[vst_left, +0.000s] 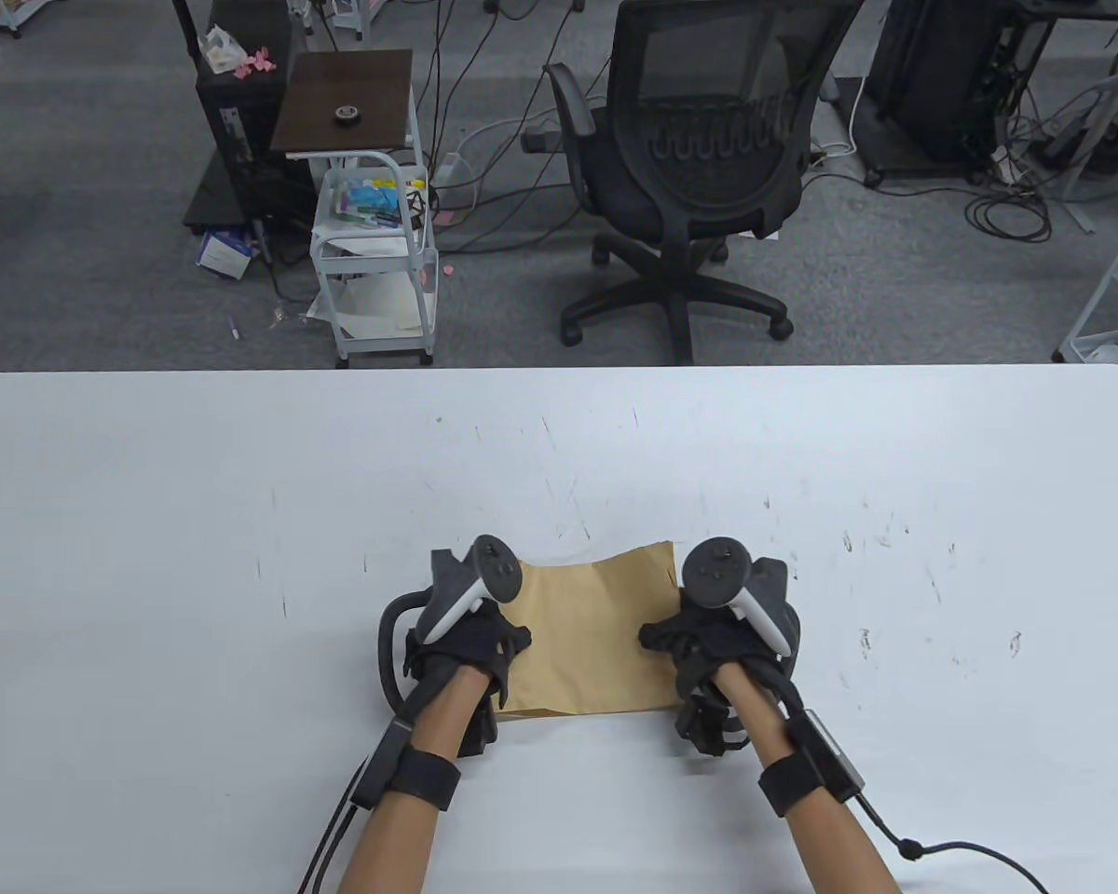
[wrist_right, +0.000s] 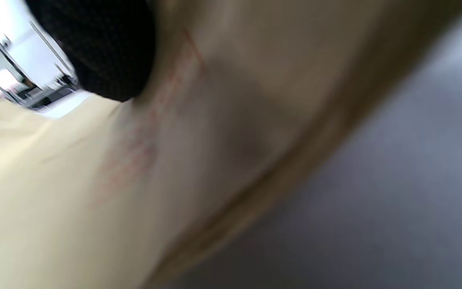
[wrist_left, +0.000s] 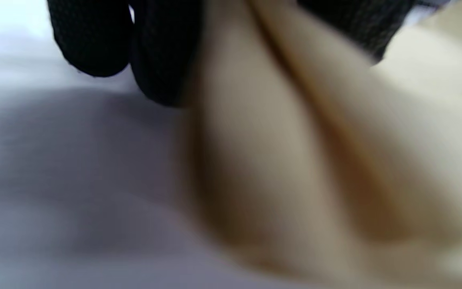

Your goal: Push scattered envelopes inward from both sides into a neat stack

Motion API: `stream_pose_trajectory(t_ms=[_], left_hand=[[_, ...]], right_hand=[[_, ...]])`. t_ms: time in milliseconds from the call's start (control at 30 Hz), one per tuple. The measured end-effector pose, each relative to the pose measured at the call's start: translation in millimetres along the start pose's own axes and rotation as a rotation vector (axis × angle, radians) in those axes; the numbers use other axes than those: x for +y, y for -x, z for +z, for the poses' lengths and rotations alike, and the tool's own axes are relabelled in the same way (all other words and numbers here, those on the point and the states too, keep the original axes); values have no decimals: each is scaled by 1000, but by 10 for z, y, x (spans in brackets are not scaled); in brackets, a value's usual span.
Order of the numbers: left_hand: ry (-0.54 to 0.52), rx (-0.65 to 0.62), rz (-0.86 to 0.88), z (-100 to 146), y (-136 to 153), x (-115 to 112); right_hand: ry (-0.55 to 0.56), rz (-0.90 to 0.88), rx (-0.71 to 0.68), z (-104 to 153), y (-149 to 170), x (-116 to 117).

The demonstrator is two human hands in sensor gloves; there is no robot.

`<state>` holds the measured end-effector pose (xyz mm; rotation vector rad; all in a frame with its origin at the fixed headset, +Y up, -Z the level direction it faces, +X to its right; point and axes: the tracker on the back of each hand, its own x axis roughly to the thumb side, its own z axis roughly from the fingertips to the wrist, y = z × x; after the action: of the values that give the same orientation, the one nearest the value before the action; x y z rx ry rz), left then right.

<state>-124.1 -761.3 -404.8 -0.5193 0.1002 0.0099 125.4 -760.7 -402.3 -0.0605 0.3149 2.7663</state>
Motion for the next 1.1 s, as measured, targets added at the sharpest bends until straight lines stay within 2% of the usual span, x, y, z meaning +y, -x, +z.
stream_pose_trajectory(t_ms=[67,100,167,300,433,500,600,667,700,767,800,867,933,967,1033,1067,1100], left_hand=[[-35,38,-93,9,-48,-16],[-90,33,-117,17,-51,-18],[-85,15,-145,12,-30,-49],[-48,-48,-101,-28,68,-130],[-122,-107,-37,71,215,-41],[-186,-212,62,241,359,106],[-298,-363,91,597,606,253],[-376,-468,68,825,743,274],[-473,-496,40,982,831,262],[-586,-555,-6,1172,934,219],[-605,-549,-32,1247,979,184],[-608,-526,-55,1342,1064,98],[-585,-513,-37,1336,1128,-16],[-571,-511,-16,1300,1147,-72],[-529,-498,4,1192,1163,-168],[-468,-476,-16,1133,1168,-189],[-450,-457,-34,1100,1172,-203]], right_hand=[[43,219,54,23,-110,68],[42,391,63,49,-167,99],[57,461,52,80,-201,110],[23,414,42,99,-145,140],[-31,299,-1,189,-31,54],[38,206,-101,358,1,-161],[139,125,-213,646,65,-512],[201,91,-275,831,125,-708],[248,79,-313,952,178,-822],[299,77,-359,1137,268,-937],[316,86,-370,1207,306,-959],[330,135,-388,1359,391,-953],[341,233,-392,1453,472,-880],[352,274,-398,1469,507,-828],[443,378,-405,1448,587,-671],[440,420,-408,1423,588,-625],[388,458,-409,1386,580,-587]])
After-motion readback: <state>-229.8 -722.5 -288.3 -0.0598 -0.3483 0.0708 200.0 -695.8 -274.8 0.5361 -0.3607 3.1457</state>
